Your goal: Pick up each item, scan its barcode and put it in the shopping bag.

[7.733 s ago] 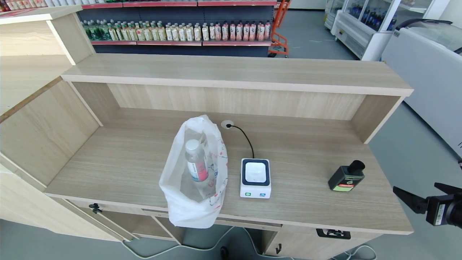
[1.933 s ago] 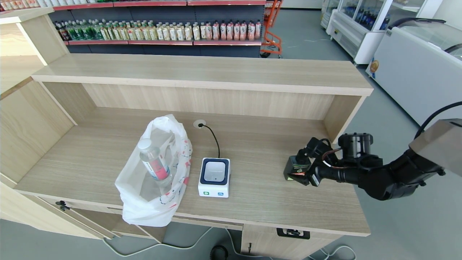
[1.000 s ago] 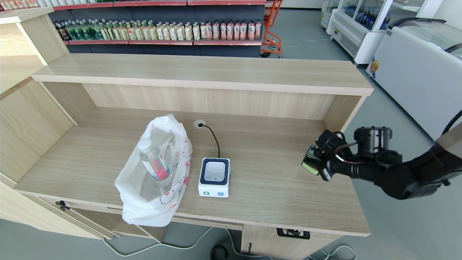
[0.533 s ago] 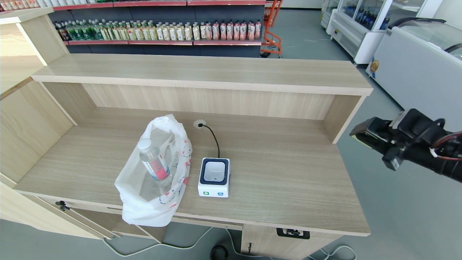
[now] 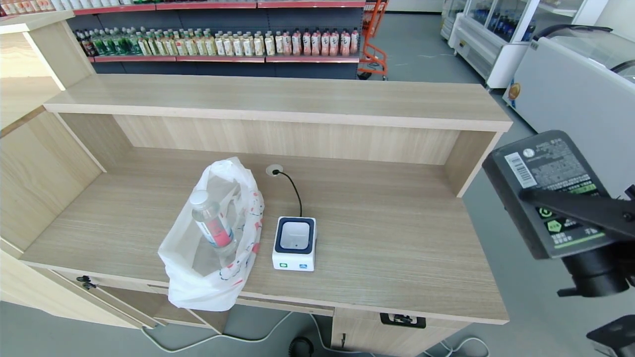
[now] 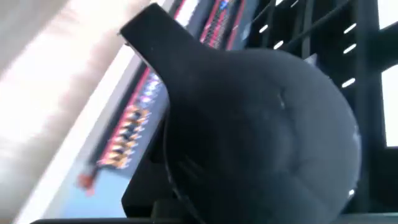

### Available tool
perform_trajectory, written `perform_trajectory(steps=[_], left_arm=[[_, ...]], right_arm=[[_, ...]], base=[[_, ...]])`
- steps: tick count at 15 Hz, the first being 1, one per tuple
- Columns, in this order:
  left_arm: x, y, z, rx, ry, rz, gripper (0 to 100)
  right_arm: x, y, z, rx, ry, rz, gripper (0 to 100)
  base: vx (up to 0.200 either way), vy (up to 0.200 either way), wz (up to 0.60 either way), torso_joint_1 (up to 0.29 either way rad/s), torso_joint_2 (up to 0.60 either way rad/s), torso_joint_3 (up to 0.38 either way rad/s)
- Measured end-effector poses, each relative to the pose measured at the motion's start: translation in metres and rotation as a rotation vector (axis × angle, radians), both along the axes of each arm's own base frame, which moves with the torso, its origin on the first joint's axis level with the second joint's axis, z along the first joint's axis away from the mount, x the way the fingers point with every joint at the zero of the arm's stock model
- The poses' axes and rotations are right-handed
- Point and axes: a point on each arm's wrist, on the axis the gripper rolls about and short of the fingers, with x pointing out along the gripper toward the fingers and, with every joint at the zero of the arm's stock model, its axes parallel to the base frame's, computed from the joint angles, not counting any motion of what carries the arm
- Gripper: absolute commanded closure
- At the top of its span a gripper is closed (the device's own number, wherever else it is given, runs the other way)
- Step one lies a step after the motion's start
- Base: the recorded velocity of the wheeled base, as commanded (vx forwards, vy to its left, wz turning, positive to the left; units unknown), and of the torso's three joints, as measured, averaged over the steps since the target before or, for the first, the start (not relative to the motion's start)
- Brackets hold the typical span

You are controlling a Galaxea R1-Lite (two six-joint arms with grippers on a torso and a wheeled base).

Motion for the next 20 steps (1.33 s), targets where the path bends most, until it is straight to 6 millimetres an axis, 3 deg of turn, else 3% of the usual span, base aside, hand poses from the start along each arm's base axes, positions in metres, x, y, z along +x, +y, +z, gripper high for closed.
perform_trajectory(steps=[3, 10, 17, 20], left_arm=[[0.0, 0.0, 0.0, 0.0, 0.0, 0.0, 100], [0.0, 0.0, 0.0, 0.0, 0.0, 0.0, 100], [0.0, 0.0, 0.0, 0.0, 0.0, 0.0, 100], [0.0, 0.0, 0.0, 0.0, 0.0, -0.001, 100]], right_arm=[[-0.016, 0.012, -0.002, -0.108, -0.234, 0.27, 100], [-0.049, 0.004, 0.017, -0.084, -0.426, 0.347, 100], [-0.06, 0.003, 0.018, -0.076, -0.447, 0.399, 100], [-0.063, 0.002, 0.009, -0.094, -0.348, 0.426, 100]], base=[[0.0, 0.0, 0.0, 0.0, 0.0, 0.0], [0.0, 0.0, 0.0, 0.0, 0.0, 0.0], [0.0, 0.0, 0.0, 0.0, 0.0, 0.0], [0.0, 0.0, 0.0, 0.0, 0.0, 0.0]])
